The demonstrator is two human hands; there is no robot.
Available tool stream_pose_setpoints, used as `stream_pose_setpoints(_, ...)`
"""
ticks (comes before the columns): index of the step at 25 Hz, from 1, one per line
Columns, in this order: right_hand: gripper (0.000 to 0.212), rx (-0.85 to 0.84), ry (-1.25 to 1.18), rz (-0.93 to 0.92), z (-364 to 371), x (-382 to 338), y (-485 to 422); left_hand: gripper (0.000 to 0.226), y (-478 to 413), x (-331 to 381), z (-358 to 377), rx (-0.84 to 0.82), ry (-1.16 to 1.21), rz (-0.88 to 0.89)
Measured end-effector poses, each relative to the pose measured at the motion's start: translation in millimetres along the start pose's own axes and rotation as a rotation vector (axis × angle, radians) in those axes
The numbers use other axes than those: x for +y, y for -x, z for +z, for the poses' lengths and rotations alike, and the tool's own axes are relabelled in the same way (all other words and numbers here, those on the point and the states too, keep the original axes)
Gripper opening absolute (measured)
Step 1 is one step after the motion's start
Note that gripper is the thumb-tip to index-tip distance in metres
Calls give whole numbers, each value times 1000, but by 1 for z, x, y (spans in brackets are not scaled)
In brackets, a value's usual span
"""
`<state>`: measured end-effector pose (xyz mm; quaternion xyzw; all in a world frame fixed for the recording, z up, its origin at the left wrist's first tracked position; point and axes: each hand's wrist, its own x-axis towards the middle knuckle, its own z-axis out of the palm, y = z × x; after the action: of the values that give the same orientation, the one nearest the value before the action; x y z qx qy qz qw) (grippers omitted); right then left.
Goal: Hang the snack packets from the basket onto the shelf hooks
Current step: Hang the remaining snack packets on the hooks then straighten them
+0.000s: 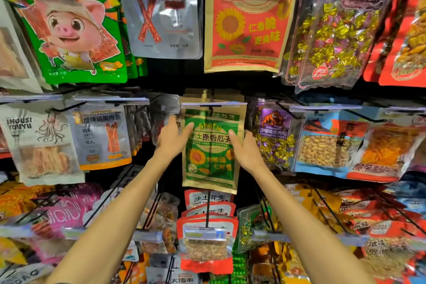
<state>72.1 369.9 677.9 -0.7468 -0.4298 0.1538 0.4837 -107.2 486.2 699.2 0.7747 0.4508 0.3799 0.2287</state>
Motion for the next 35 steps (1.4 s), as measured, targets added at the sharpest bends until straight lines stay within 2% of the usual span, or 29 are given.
stream_pose_setpoints(2, 99, 36, -72, 4, 8, 6, -9, 44, -6, 0, 3, 20, 65, 2)
stream_pose_setpoints(6, 109, 53, -100, -40, 17, 13, -24, 26, -7, 4, 8, -57, 148, 1)
stream_pose_setpoints(10, 82, 32, -154, -36, 17, 7, -25, 42, -19, -5, 18, -28, 217, -88)
stream_pose_setpoints(12, 80, 18, -187, -19, 18, 11, -30, 58, -25, -10, 25, -20, 253, -91)
stream_pose_setpoints(18, 89, -5, -283, -13, 19, 21, -38, 38, -19, 2, 28, -53, 441, -76)
stream_pose_setpoints(20, 88, -5, -351, -3, 23, 27, -33, 20, -11, -5, 30, -91, 481, -58)
stream_pose_setpoints(21, 86, -5, -374, -11, 26, 32, -29, 20, -8, -14, 34, -120, 502, -63)
stream_pose_setpoints(23, 90, -29, -369, -3, 35, 46, -21, 47, 4, -37, 47, -173, 536, -78)
stream_pose_setpoints(25, 81, -54, -363, 11, 42, 59, -11, 57, 19, -59, 62, -189, 580, -82)
stream_pose_setpoints(28, 62, -52, -328, -13, 47, 71, -1, 50, 37, -72, 79, -182, 556, -82)
stream_pose_setpoints(33, 62, -43, -266, -17, 51, 75, 0, 29, 37, -63, 79, -159, 517, -54)
stream_pose_setpoints(35, 58, -38, -249, -19, 51, 73, -1, 28, 37, -62, 78, -160, 527, -47)
